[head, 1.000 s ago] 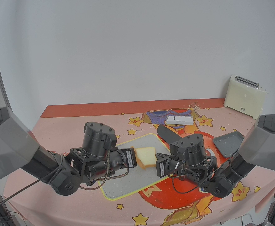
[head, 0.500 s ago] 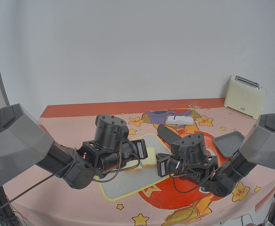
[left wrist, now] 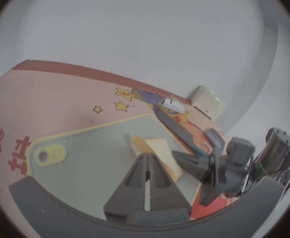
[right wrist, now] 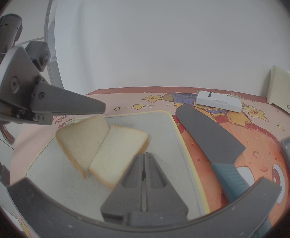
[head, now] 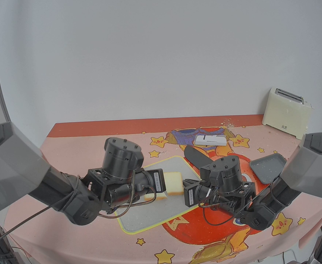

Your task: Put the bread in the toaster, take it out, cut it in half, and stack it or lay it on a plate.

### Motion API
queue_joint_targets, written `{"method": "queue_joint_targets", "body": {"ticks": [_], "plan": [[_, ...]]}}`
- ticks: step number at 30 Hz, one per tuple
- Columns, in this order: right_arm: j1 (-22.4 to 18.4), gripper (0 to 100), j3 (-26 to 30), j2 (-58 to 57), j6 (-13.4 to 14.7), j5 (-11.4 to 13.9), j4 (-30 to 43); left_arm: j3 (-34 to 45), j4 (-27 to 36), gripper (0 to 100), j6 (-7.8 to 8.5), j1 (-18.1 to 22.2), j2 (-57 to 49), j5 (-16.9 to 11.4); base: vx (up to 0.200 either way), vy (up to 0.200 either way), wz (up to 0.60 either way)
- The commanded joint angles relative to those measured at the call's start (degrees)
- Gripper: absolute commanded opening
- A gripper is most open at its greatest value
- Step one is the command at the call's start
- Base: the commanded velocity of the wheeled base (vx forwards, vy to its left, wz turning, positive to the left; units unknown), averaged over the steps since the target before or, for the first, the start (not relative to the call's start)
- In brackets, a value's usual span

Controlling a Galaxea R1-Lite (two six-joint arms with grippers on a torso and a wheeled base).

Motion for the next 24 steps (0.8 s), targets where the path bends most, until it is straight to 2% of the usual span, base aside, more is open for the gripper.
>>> {"method": "queue_joint_targets", "body": {"ticks": [1,7,24], "plan": [[0.1,0,0.2,0.1,0.0,0.0,0.0,5.1,0.9,0,0.01,2.6,-4.4,0.1,0.0,0.0,0.0],[0.2,0,0.3,-0.1,0.0,0.0,0.0,7.7,0.5,0,0.01,4.1,-4.3,0.0,0.0,0.0,0.0],[0.2,0,0.3,0.2,0.0,0.0,0.0,7.9,0.4,0,0.1,3.8,0.3,-0.1,0.0,0.0,0.0]]}}
